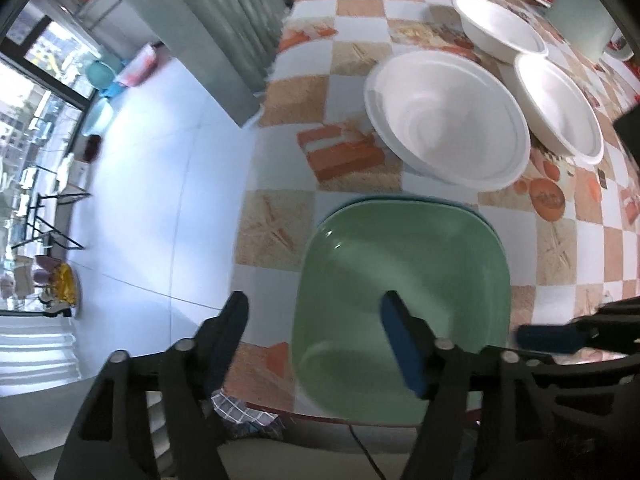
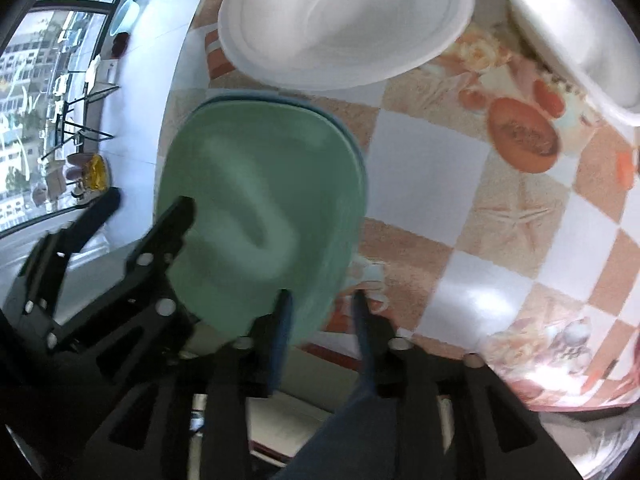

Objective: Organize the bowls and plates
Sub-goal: 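Lift the green plate with the left gripper and lower it onto the blue plate, then open the left gripper and move it to the pink square plate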

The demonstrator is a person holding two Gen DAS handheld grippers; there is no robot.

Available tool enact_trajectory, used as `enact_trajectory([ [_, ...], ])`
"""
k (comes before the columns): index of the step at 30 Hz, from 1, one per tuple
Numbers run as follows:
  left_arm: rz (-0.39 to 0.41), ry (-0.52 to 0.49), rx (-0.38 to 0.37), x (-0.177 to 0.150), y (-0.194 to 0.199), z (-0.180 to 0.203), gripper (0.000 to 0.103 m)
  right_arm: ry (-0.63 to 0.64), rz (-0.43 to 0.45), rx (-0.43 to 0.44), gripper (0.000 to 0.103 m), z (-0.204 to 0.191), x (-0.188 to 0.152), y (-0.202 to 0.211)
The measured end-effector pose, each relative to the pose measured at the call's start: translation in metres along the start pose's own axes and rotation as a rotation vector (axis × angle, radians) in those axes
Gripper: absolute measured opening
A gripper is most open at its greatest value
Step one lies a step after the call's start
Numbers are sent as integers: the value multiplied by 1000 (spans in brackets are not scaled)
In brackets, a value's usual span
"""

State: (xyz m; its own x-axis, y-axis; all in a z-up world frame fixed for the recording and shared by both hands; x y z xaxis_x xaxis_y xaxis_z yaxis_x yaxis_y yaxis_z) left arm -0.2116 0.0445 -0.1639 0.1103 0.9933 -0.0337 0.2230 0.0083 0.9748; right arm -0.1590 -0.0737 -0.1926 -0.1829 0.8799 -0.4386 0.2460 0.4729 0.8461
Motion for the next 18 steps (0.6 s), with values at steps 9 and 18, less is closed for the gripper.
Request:
enact_trajectory([
  [9,-59,42,-113,-13,10,6,94,-7,76,-98,92,58,-43,37],
  [18,-84,-233,-203,-15,44,112,95,-158,110,-46,103,139,-113,53],
])
Point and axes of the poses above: each gripper's, at about its wrist camera, not at the fingertips, and y roughly against the way its jaws point, z to its right, x to its top, the point moved 5 cm from there along -y, roughly the way its jaws point, and after that the axes turned 13 degrees about -z, right-handed, at the moved point
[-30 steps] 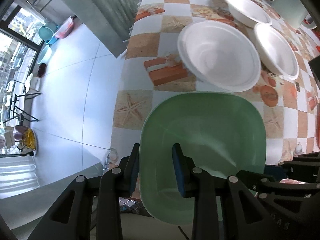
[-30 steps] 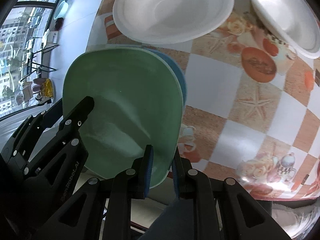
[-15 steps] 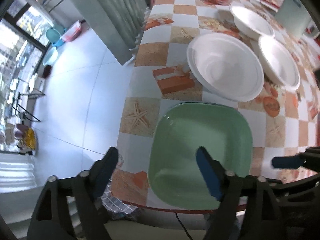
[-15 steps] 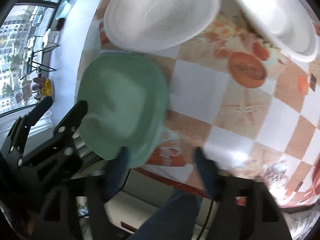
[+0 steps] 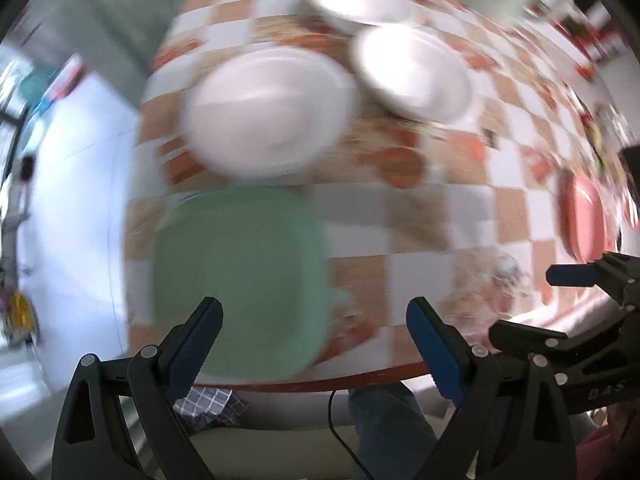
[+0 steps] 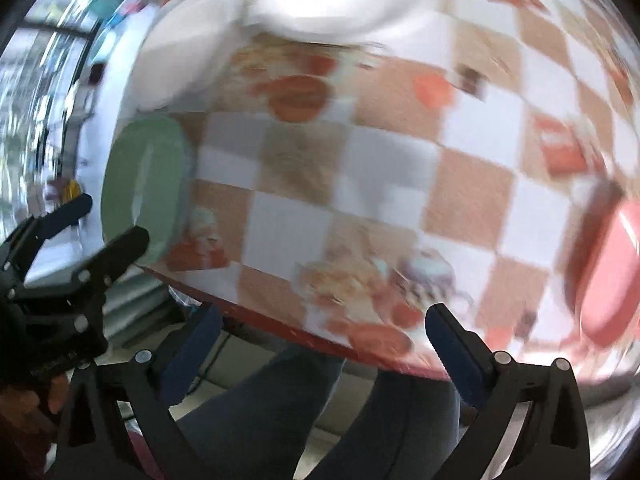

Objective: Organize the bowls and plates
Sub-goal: 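Open the left gripper and move it to the pink square plate, then grasp the rim of the pink plate with the left gripper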

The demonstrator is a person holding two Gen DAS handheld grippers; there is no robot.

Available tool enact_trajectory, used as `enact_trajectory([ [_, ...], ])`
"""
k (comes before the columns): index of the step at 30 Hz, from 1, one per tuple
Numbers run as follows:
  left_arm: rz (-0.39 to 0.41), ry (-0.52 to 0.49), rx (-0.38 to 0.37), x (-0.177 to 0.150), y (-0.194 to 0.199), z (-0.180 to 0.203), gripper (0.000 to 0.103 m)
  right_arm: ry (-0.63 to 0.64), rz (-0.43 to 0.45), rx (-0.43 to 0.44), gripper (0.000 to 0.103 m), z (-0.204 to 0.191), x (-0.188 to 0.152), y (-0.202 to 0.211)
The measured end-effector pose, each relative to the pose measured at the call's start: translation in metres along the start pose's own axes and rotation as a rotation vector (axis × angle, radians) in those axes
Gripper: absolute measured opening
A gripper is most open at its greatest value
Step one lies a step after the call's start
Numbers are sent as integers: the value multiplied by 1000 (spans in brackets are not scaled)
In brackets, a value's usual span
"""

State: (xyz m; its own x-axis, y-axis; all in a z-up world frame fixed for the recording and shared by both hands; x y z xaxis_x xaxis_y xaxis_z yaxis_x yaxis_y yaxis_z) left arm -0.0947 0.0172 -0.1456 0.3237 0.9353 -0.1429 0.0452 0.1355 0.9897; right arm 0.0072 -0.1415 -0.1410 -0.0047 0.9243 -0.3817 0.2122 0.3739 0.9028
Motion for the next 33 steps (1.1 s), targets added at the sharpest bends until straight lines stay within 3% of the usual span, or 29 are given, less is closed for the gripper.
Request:
enact_trajectory([
  [8,-16,-229,23,43,2,95,95,-282,109,84,103,104,-43,34],
  [18,-38,-388,20,83,-6,203,95,-627,163,85,103,259,-90,54],
  [24,-49,-416,23,102,-19,259,95,-696,155,33,103,300,-91,47],
  [33,-70,-382,48,120,-48,307,95,-640,123,-39,103,334,-79,33],
])
Point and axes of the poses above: each gripper's, at about its wrist camera, not at the fingertips, and y roughly against the way its jaws point, z to its right, x to its top, the point moved 5 cm from there along -y, roughly the way its jaws point, and after that the axes turned 13 degrees about -z, right-handed, at the moved point
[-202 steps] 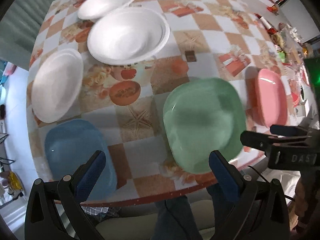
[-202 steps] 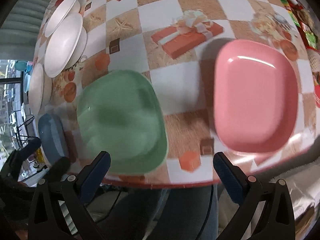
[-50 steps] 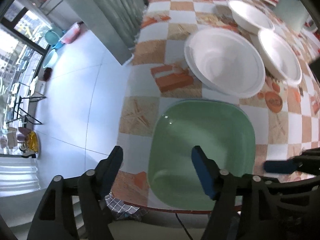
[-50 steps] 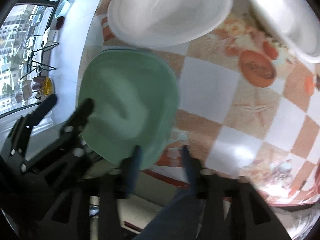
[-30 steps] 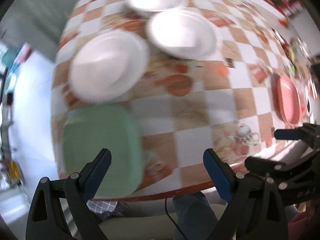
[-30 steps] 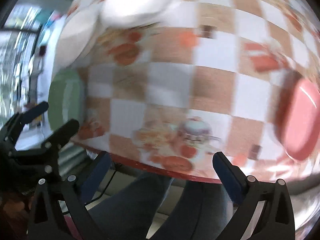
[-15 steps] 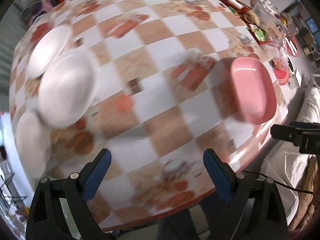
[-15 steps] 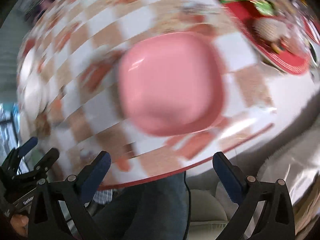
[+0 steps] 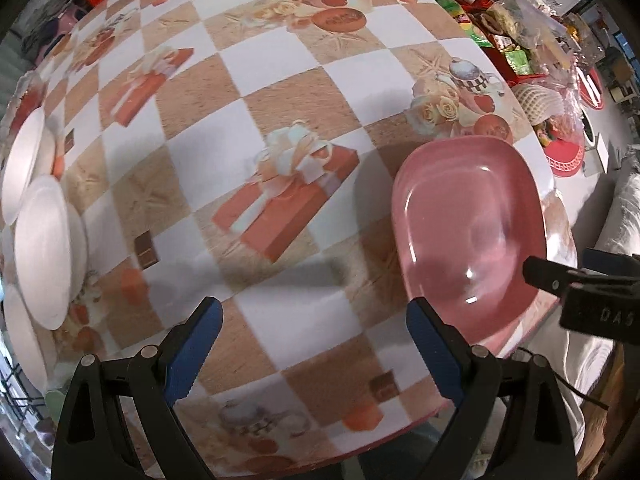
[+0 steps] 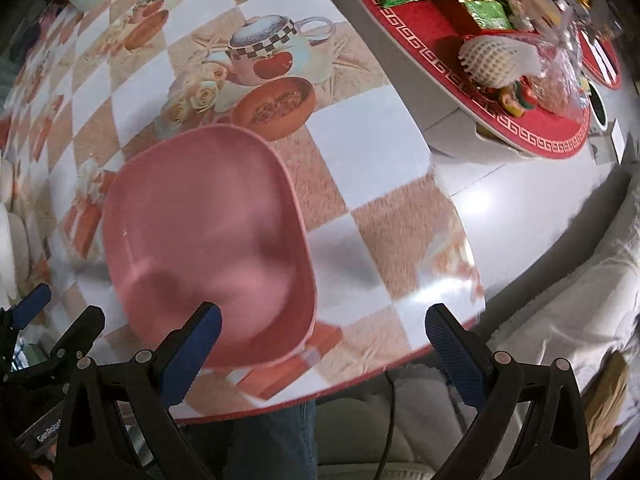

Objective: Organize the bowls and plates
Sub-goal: 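Grasp the rim of the pink plate with the left gripper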

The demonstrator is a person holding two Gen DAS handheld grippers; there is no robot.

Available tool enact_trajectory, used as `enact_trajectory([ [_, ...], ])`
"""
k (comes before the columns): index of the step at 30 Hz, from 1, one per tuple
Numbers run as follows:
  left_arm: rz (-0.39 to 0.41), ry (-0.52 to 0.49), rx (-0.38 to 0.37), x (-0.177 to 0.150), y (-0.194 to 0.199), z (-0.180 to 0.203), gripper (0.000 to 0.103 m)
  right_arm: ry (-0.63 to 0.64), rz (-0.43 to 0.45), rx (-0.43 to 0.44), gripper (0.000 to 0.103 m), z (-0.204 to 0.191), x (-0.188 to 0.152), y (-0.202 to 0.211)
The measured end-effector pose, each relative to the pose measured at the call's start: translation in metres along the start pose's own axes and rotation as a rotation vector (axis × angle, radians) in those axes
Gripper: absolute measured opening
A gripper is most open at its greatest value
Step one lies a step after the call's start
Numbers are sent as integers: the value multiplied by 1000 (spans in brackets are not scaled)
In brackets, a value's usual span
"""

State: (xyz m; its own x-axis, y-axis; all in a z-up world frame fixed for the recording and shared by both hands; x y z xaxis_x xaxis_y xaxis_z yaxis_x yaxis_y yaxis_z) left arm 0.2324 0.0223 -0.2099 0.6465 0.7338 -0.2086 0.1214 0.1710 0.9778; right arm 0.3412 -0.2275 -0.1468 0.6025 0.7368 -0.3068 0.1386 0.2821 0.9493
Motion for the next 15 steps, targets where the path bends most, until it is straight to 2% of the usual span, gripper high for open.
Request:
enact_trajectory([
  [9,6,8,22,23,-20,18,95,74,-23,-20,103,4,28,-25],
  [15,-13,28,25,37,-37,23,95,131,-40,-25,103,3,29,-37],
])
Point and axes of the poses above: each gripper's, at about its wrist camera, not at the fingertips, and y roughly against the way its jaws point, z to its right, x to its top, the point moved 5 cm from there along -y, roughly the way its jaws point, and after that the axes turned 13 degrees about -z, right-handed, at the moved point
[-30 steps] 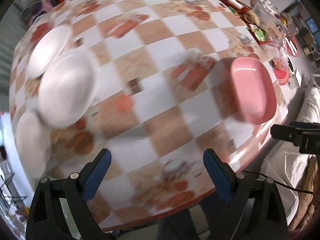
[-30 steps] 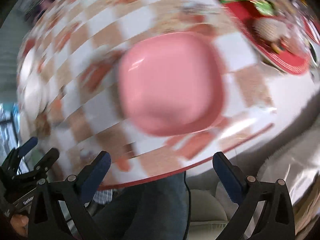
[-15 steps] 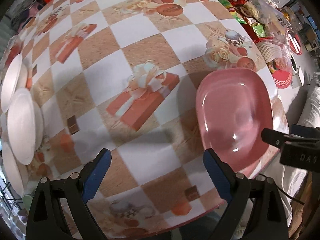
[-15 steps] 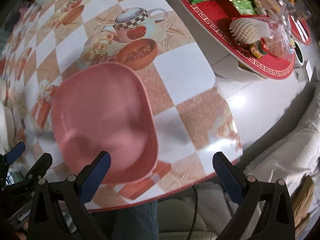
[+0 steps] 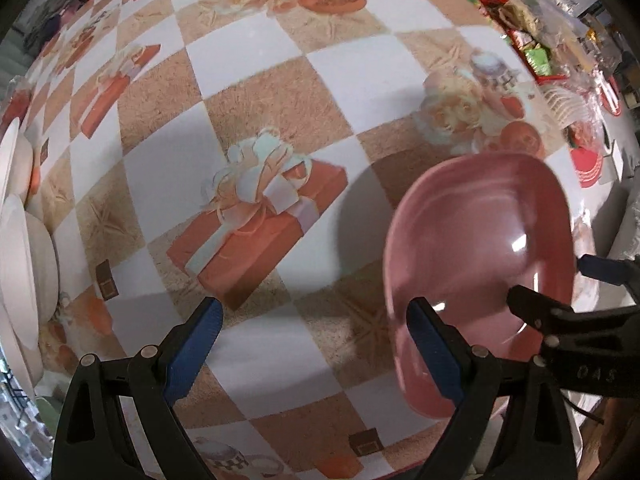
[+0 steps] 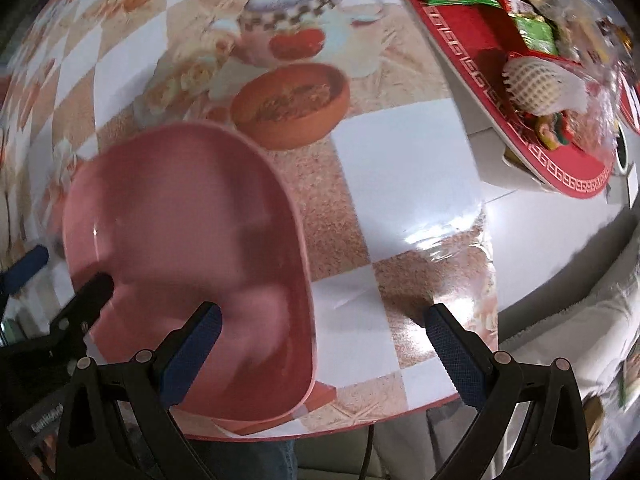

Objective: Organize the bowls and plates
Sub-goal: 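Grasp the rim of the pink plate with the left gripper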

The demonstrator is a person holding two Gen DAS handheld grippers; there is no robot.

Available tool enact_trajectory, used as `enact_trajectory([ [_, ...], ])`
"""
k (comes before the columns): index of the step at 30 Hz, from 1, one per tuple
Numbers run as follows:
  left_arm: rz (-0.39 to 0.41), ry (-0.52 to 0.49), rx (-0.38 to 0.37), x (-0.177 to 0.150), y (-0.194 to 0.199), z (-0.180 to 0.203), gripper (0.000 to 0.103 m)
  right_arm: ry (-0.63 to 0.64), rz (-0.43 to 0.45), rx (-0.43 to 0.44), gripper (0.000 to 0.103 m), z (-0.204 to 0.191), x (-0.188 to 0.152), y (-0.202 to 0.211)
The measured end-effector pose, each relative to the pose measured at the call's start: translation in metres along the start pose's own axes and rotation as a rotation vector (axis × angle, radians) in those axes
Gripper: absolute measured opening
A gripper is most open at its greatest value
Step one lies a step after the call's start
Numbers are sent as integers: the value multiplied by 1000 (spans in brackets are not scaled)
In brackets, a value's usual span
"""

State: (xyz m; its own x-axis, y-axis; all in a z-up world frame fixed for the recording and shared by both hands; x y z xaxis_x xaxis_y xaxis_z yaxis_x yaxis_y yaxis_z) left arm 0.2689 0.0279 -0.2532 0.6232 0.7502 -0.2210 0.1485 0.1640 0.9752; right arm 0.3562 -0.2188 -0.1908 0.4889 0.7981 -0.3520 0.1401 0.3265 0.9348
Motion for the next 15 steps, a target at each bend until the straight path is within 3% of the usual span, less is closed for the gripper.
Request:
enact_trajectory([
  [3,8,8,-22,3,-3,2,95,-2,-2,8,103,1,1,-1],
  [5,5,20,-21,-5,-2,-9,103,-3,-2,15,103,3,2,-2],
  [15,-20,58,-41,-6,-5,-25,103,6,-27,9,103,15,16,-6],
])
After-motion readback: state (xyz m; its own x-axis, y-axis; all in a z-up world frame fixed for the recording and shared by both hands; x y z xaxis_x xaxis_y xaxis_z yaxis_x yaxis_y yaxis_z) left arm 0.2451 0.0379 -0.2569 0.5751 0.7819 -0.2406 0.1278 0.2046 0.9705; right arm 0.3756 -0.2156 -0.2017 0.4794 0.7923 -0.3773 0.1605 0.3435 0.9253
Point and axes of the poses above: each gripper's, at about its wrist camera, not at the fingertips, and y roughly against the way its jaws point, z to its right, x to its top, the point moved 5 cm from there along -y, roughly the way its jaws point, and after that the axes turned 13 degrees about -z, right-handed, at the moved point
